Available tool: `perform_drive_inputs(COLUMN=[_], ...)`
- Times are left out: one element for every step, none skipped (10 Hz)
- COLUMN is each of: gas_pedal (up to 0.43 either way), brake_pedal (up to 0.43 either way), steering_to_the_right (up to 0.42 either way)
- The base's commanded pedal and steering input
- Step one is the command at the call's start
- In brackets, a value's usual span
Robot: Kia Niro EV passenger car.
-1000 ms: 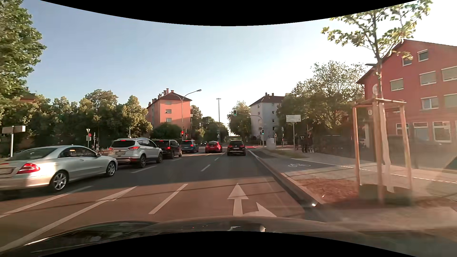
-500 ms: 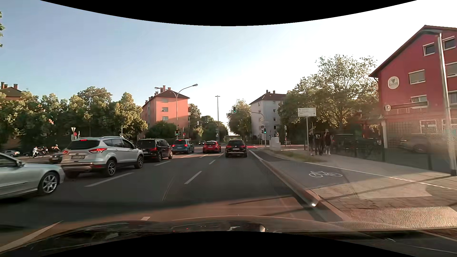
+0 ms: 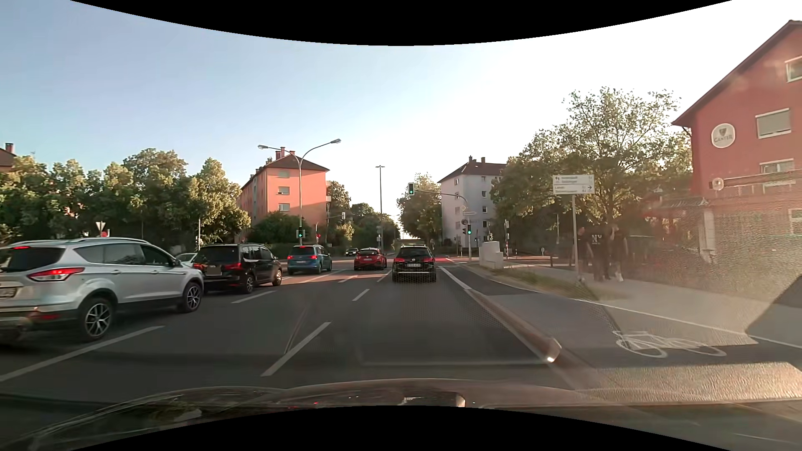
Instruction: Follow the waypoints while adhering to traffic rules and regulations
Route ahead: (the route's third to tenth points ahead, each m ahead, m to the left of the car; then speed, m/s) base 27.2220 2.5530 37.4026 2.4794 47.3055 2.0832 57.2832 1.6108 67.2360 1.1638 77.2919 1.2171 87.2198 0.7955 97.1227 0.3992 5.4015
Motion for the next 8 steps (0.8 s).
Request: perform_drive_inputs(gas_pedal=[0.0,0.0,0.0,0.0,0.0,0.0,0.0,0.0], brake_pedal=[0.128,0.122,0.122,0.122,0.11,0.073,0.012,0.0], steering_to_the_right=[0.003,0.002,0.003,0.002,0.003,0.003,0.003,0.003])
